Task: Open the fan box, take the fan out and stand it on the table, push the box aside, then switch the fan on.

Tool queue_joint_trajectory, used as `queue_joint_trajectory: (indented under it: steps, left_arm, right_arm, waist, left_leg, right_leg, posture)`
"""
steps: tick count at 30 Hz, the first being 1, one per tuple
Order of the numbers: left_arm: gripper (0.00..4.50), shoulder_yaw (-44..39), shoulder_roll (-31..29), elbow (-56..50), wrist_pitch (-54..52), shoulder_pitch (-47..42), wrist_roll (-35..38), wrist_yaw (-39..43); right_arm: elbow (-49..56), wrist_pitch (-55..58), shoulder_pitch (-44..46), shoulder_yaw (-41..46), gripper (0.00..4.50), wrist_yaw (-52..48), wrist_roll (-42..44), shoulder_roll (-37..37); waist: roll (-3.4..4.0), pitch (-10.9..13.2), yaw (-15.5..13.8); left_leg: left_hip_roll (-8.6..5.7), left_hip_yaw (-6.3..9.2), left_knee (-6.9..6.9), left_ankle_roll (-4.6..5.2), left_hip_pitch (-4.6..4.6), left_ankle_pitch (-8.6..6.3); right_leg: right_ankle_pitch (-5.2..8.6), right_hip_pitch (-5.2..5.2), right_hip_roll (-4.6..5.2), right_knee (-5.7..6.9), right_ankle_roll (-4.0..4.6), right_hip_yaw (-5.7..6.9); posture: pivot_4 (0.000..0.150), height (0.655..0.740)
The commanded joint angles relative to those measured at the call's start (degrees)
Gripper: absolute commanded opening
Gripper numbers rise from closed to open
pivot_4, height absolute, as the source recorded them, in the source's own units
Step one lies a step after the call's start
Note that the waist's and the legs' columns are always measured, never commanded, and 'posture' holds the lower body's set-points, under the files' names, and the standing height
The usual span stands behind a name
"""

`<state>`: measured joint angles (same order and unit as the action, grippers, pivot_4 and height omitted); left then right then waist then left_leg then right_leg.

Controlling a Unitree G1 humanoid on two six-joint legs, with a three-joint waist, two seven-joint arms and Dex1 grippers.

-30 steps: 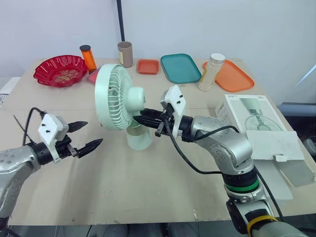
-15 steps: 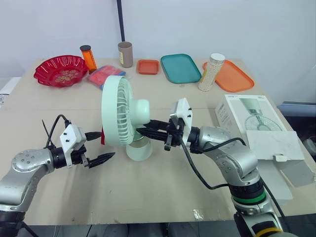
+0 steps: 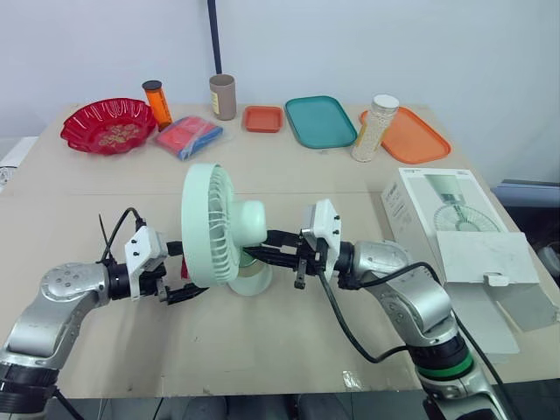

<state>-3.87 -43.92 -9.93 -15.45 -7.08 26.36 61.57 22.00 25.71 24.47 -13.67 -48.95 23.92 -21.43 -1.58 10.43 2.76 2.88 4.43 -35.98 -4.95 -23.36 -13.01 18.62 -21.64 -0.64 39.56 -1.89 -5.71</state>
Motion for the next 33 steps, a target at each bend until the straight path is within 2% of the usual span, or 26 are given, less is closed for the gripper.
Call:
queue_joint_trajectory:
  steps: [1, 10, 18, 21, 23, 24, 25, 27, 28, 29, 31, 33]
  left_arm:
    - [4.49, 0.4, -0.3, 0.8, 0.2, -1.3, -0.3, 1.4]
    - [4.49, 1.7, 1.0, 5.5, -0.2, -5.8, -1.9, 1.8]
    - [4.49, 1.2, 1.4, 5.2, -0.5, -5.6, -1.8, 2.3]
    - [3.87, 1.4, 1.5, 4.6, -0.8, -5.1, -1.6, 2.6]
    - [3.12, 1.5, 1.5, 4.5, -0.8, -4.9, -1.7, 3.0]
    - [2.94, 1.5, 1.4, 4.6, -0.8, -4.8, -1.7, 3.2]
    - [2.38, 1.6, 1.5, 4.7, -0.6, -4.7, -1.8, 3.3]
    - [1.78, 1.7, 1.5, 4.8, -0.4, -4.7, -2.0, 3.6]
    - [1.3, 1.9, 1.7, 4.9, -0.4, -4.9, -2.1, 3.5]
    - [1.06, 2.1, 2.0, 4.9, -0.5, -5.2, -2.1, 3.4]
    - [0.28, 2.4, 2.4, 4.7, -0.6, -5.5, -2.2, 3.2]
    - [0.12, 2.7, 2.9, 4.6, -0.7, -5.6, -2.3, 3.0]
  right_arm:
    - [1.7, -2.6, -0.2, 0.3, 0.34, -0.5, 0.3, 0.3]
    - [-1.1, -4.7, -0.6, -0.3, 0.34, -1.2, -1.0, 0.9]
    - [-1.0, -4.2, -1.1, -0.7, 0.34, -1.7, -0.7, 0.8]
    - [-1.4, -4.6, -1.2, -0.7, 0.34, -2.0, -0.9, 0.5]
    - [-1.6, -4.7, -1.3, -0.6, 0.34, -2.2, -0.9, 0.3]
    - [-1.6, -4.7, -1.3, -0.6, 0.34, -2.2, -0.9, 0.3]
    - [-1.6, -4.7, -1.3, -0.5, 0.34, -2.3, -0.9, 0.2]
    - [-1.7, -4.8, -1.4, -0.5, 0.34, -2.3, -0.9, 0.0]
    - [-1.7, -4.9, -1.4, -0.5, 0.34, -2.4, -0.9, -0.1]
    - [-1.7, -4.9, -1.4, -0.5, 0.34, -2.5, -0.9, -0.2]
    - [-1.6, -4.8, -1.3, -0.4, 0.34, -2.5, -0.9, -0.3]
    - [-1.6, -4.7, -1.4, -0.3, 0.34, -2.4, -0.8, -0.3]
  waist:
    - [0.0, 0.0, 0.0]
    - [0.0, 0.0, 0.0]
    - [-0.01, 0.0, 0.1]
    - [-0.01, 0.0, 0.1]
    - [-0.01, 0.0, 0.1]
    - [-0.01, 0.0, 0.1]
    - [-0.01, 0.0, 0.1]
    - [-0.01, 0.0, 0.1]
    - [-0.01, 0.0, 0.1]
    - [-0.01, 0.0, 0.1]
    - [-0.01, 0.0, 0.1]
    - [-0.01, 0.0, 0.1]
  left_leg:
    - [0.0, 0.0, 0.0, 0.0, 0.0, 0.0]
    - [0.0, 0.01, -0.09, 0.0, 0.01, 0.0]
    - [-0.01, 0.06, -0.17, 0.03, 0.01, -0.01]
    - [-0.01, 0.07, -0.19, 0.03, 0.02, -0.02]
    - [-0.01, 0.07, -0.23, 0.03, 0.02, -0.02]
    - [-0.01, 0.07, -0.23, 0.03, 0.03, -0.02]
    - [-0.01, 0.07, -0.23, 0.03, 0.03, -0.02]
    - [-0.01, 0.08, -0.25, 0.03, 0.04, -0.02]
    - [-0.02, 0.07, -0.25, 0.03, 0.04, -0.02]
    - [-0.02, 0.07, -0.26, 0.03, 0.04, -0.02]
    - [-0.02, 0.08, -0.26, 0.04, 0.04, -0.02]
    - [-0.02, 0.08, -0.27, 0.04, 0.04, -0.02]
  right_leg:
    - [0.0, 0.0, 0.0, 0.0, 0.0, 0.0]
    - [0.0, 0.01, 0.0, 0.07, 0.0, 0.01]
    - [0.02, 0.05, -0.02, 0.13, 0.01, 0.05]
    - [0.04, 0.05, -0.01, 0.18, 0.03, 0.06]
    - [0.05, 0.05, -0.01, 0.24, 0.02, 0.05]
    - [0.05, 0.05, -0.01, 0.25, 0.01, 0.05]
    - [0.06, 0.05, -0.01, 0.27, 0.02, 0.05]
    - [0.06, 0.05, -0.01, 0.29, 0.02, 0.05]
    - [0.07, 0.05, -0.01, 0.3, 0.02, 0.05]
    - [0.07, 0.05, -0.01, 0.31, 0.02, 0.05]
    - [0.08, 0.05, -0.01, 0.32, 0.02, 0.05]
    - [0.09, 0.05, -0.01, 0.34, 0.02, 0.05]
  posture:
    - [0.15, 0.74]
    - [0.15, 0.74]
    - [0.15, 0.74]
    - [0.15, 0.74]
    - [0.15, 0.74]
    - [0.15, 0.74]
    - [0.15, 0.74]
    - [0.15, 0.74]
    - [0.15, 0.74]
    - [0.15, 0.74]
    - [0.15, 0.74]
    - [0.15, 0.74]
